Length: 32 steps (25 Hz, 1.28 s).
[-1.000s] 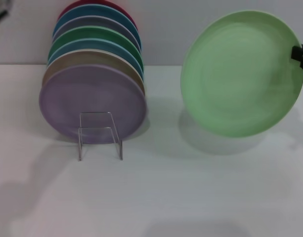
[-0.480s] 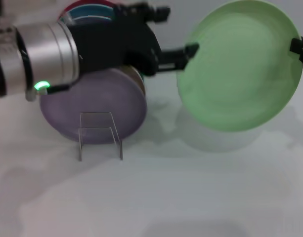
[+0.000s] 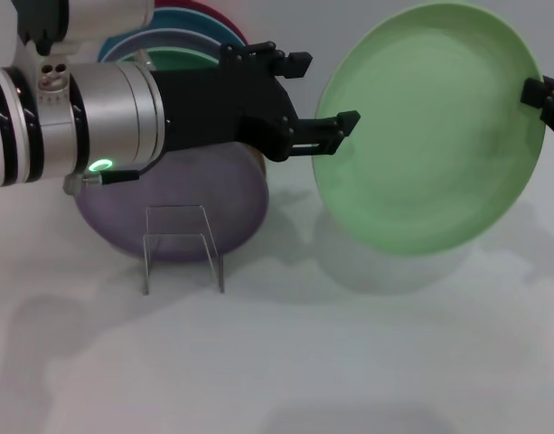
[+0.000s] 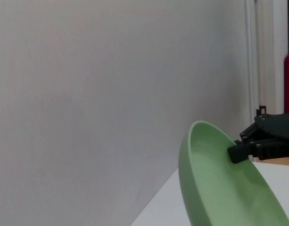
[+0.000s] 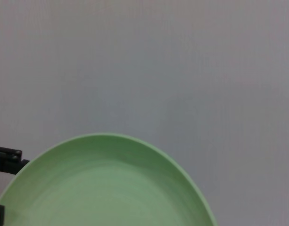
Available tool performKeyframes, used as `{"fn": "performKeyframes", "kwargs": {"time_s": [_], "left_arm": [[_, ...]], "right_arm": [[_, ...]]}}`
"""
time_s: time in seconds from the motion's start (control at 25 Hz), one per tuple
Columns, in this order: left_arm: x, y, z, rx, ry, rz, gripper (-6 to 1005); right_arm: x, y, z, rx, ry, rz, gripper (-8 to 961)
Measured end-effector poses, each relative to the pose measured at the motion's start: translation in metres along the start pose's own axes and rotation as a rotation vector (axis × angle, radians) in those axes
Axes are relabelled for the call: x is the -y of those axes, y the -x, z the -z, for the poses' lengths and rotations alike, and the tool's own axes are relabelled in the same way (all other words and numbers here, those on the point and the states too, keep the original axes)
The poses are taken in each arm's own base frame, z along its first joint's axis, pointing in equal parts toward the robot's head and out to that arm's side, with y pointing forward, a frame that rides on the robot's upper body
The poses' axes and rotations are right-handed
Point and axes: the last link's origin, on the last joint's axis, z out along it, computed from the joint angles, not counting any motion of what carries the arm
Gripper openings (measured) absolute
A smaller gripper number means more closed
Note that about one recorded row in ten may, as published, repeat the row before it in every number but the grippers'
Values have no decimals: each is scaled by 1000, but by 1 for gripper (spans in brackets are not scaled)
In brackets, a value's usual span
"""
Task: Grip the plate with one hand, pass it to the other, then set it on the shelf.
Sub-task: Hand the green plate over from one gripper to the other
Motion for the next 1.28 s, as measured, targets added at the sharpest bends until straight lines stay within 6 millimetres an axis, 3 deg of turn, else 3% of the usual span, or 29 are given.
{"fn": "performKeyframes", "kwargs": {"time_s": [0.64, 0.88, 1.28], "left_arm": [[4, 1, -1, -26, -25, 24, 738], [-3, 1, -8, -41, -39, -18, 555], [-14, -3, -11, -109, -127, -112, 89]], "right_arm": [[-5, -4, 0, 6, 38, -13, 19], [-7, -6, 0, 0, 63, -23, 19], [-12, -17, 0, 9, 125, -76, 19]]}}
